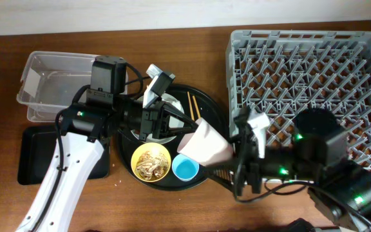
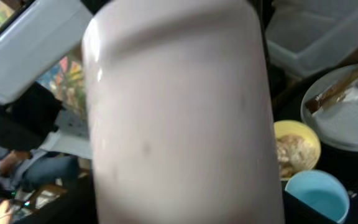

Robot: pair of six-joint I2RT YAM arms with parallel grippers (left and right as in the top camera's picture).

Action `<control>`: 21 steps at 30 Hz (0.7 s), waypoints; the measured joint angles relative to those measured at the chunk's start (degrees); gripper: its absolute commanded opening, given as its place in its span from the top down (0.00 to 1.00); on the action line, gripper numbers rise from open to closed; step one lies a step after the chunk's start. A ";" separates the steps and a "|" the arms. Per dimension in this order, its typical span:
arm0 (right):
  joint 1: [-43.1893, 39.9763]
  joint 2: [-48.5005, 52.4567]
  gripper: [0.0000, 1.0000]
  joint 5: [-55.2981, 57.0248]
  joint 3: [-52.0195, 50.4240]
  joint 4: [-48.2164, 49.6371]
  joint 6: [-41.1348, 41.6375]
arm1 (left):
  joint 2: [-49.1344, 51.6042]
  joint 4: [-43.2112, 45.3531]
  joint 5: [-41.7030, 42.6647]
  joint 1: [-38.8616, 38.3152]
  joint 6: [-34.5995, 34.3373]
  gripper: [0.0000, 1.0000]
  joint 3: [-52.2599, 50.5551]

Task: Sort waste into correct bins and load items into the dishwasher rack
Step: 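Lift the pink cup with the left gripper and hand it to the right gripper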

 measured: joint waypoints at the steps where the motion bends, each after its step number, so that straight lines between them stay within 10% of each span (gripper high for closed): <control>1: 0.33 0.09 0.18 0.92 0.00 0.94 0.02 | 0.00 -0.07 0.00 0.00 0.02 0.99 0.00; 9: 0.42 -1.51 0.44 5.44 0.02 5.44 0.42 | -0.02 -0.02 0.22 0.00 0.02 0.99 0.00; 11: 0.42 -1.84 0.42 5.77 0.02 5.40 0.70 | -0.04 0.52 0.26 -0.02 0.07 1.00 0.00; 13: 0.46 -2.45 0.14 6.08 0.02 5.55 0.55 | -0.07 2.25 0.63 -0.24 0.07 1.00 0.00; 21: 0.52 -3.65 0.37 7.23 0.04 4.11 -1.03 | -0.13 5.66 0.66 -0.17 -0.22 0.99 0.96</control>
